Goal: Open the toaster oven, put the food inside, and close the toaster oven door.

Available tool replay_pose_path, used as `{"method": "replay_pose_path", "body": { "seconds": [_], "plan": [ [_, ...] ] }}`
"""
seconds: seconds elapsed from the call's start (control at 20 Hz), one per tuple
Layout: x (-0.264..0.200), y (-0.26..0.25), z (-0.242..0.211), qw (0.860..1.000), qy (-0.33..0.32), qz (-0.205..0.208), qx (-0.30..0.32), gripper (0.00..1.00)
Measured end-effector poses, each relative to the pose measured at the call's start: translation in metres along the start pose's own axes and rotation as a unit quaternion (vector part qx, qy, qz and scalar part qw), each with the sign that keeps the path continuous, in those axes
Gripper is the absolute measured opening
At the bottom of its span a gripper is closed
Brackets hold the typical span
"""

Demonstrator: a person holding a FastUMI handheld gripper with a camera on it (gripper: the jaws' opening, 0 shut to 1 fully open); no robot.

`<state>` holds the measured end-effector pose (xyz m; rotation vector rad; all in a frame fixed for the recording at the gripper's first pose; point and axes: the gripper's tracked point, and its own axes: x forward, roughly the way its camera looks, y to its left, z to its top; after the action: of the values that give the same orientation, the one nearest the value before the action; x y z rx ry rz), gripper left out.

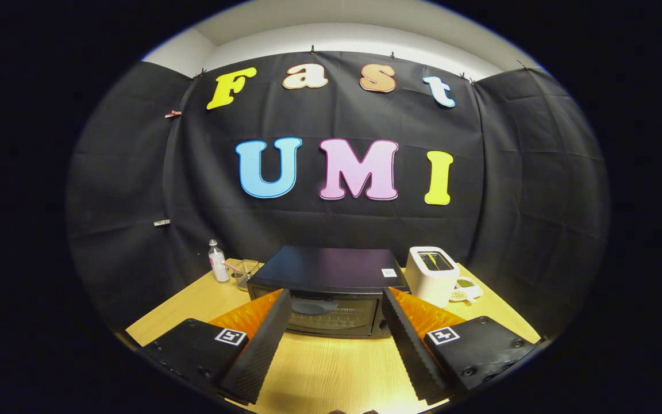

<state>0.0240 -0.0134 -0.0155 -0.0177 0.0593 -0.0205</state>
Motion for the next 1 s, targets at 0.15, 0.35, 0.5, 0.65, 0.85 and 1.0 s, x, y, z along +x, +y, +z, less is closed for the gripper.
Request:
{"method": "replay_pose_path", "body": {
  "seconds": [0.15,0.35,0.5,0.65,0.85,1.0],
  "plan": [
    [0.011,-0.003,-0.001,1.0,0.003,-0.008,0.005,0.98],
    [0.039,0.005,-0.009,1.0,0.013,-0.011,0.01,0.97],
    [0.068,0.012,-0.017,1.0,0.024,-0.015,0.003,0.98],
    [0.095,0.021,-0.029,0.999,0.036,-0.019,0.004,0.98],
    [0.126,0.031,-0.05,0.998,0.054,-0.024,0.002,0.98],
    [0.145,0.038,-0.07,0.997,0.077,-0.027,0.009,0.98]
  ]
}}
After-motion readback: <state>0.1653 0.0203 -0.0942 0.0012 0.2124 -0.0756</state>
